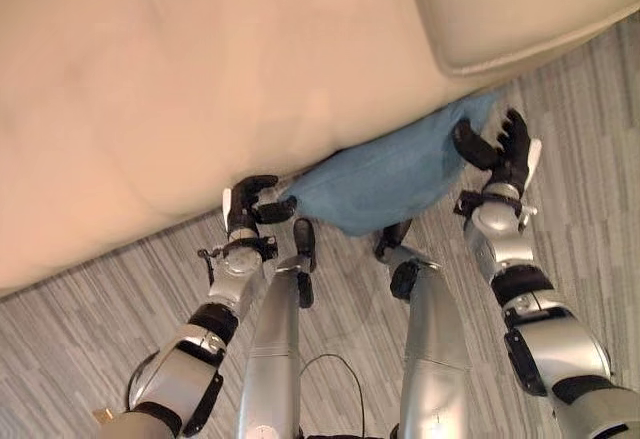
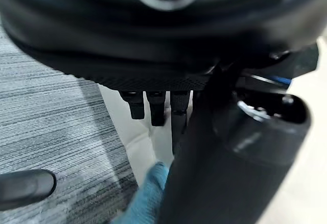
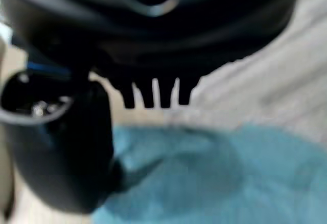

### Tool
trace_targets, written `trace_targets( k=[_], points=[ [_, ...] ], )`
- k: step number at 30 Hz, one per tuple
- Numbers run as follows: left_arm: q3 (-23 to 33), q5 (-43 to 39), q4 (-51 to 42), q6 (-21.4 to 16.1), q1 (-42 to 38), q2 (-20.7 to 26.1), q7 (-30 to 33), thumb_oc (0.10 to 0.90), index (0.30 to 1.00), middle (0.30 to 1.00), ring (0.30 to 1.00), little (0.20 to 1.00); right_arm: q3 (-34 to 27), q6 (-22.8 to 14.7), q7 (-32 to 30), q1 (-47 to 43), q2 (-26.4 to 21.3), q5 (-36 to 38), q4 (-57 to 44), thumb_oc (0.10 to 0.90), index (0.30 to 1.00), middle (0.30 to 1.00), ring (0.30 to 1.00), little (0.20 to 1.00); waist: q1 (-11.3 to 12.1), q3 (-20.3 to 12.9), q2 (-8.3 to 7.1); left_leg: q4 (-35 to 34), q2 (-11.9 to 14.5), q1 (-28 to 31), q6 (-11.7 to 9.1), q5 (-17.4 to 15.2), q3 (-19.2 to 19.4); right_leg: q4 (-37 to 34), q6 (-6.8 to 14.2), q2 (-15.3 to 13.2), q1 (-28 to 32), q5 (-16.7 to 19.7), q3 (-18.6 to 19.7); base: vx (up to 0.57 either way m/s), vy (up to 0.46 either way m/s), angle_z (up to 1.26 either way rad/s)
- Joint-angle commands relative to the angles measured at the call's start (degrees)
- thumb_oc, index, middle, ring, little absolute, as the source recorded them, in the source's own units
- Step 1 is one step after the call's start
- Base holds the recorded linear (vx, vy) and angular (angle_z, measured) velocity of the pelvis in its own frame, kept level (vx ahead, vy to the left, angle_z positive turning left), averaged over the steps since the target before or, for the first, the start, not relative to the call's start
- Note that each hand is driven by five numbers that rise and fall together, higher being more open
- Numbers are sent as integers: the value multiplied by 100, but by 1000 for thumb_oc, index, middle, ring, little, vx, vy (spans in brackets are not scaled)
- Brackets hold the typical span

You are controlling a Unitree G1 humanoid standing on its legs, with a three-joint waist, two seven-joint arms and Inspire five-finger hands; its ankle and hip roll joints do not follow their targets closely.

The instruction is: Pick up all the scattered cushions and arrange them neatly on the sofa.

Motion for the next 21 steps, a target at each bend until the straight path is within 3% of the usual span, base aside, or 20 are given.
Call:
trace_targets(
  k=[1, 2, 3, 4, 5, 6, 9, 13, 16, 21],
  points=[
    [-70, -540, 279, -313, -499, -344, -398, 800, 900, 900, 900, 900, 477, -238, 546, 28, -128, 502, 276, 800, 900, 900, 900, 900, -107, -425, 62, -372, 51, -348, -22, -46, -119, 631, 398, 112, 146, -1277, 535, 0, 0, 0],
    [-56, -955, 508, -227, -586, -500, -529, 800, 900, 900, 900, 900, 658, -72, 736, -56, -94, 560, 481, 800, 900, 900, 900, 900, -107, -448, 45, -336, 31, -400, -17, -53, -129, 660, 400, 125, 92, -1266, 554, 31, -28, -6],
    [48, -1650, 1248, 47, -737, -871, -909, 800, 900, 900, 900, 900, 1155, 370, 1288, -290, 30, 637, 1053, 483, 425, 425, 425, 425, -105, -522, 38, -283, -5, -419, 3, -68, -153, 720, 383, 135, 40, -1304, 595, 39, -25, -8],
    [-80, -1505, 1526, 182, -803, -921, -1056, 800, 900, 900, 900, 900, 1420, 545, 1487, -489, 11, 468, 1298, 400, 300, 300, 300, 300, -111, -533, 29, -256, -9, -390, 21, -83, -144, 741, 352, 125, 55, -1327, 615, 49, -12, -6],
    [-220, -1477, 1677, 346, -819, -1017, -1252, 491, 436, 436, 436, 436, 1698, 711, 1703, -616, 44, 243, 1463, 400, 300, 300, 300, 300, -114, -555, 13, -228, -21, -375, 34, -93, -156, 762, 332, 127, 67, -1350, 623, 24, 6, -4],
    [-212, -1479, 1686, 346, -827, -1017, -1261, 408, 312, 312, 312, 312, 1704, 708, 1713, -630, 44, 242, 1477, 400, 300, 300, 300, 300, -119, -552, 16, -225, -22, -376, 34, -96, -156, 765, 331, 127, 67, -1353, 623, 27, 8, -6],
    [-192, -1892, 1711, 501, -886, -1427, -1455, 400, 300, 300, 300, 300, 1911, 805, 1777, -766, 308, 28, 1558, 400, 300, 300, 300, 300, -123, -713, -59, -308, -47, -203, 59, -131, -176, 670, 336, 184, 214, -1316, 578, 28, 19, -10],
    [-204, -1881, 1348, 403, -831, -1412, -1415, 400, 300, 300, 300, 300, 1810, 800, 1823, -596, 266, 44, 1331, 400, 300, 300, 300, 300, -134, -755, -127, -660, -66, 435, 27, -107, -229, 258, 455, 251, 854, -1167, 471, -12, -30, -8],
    [-160, -1942, 778, 248, -745, -1298, -1283, 400, 300, 300, 300, 300, 1588, 764, 1598, -363, 89, -90, 941, 400, 300, 300, 300, 300, -163, -700, -125, -1165, -107, 1313, -37, -1, -288, -349, 544, 312, 1764, -1018, 350, 11, -20, -1],
    [-19, -2179, -1165, -100, 59, -809, -1024, 400, 300, 300, 300, 300, 975, 603, 1346, 910, -276, -202, -766, 400, 300, 300, 300, 300, -84, -803, -69, -2280, -113, 3173, -158, 273, -432, -1509, 698, 438, 3671, -774, 6, 126, -38, 11]
  ],
)
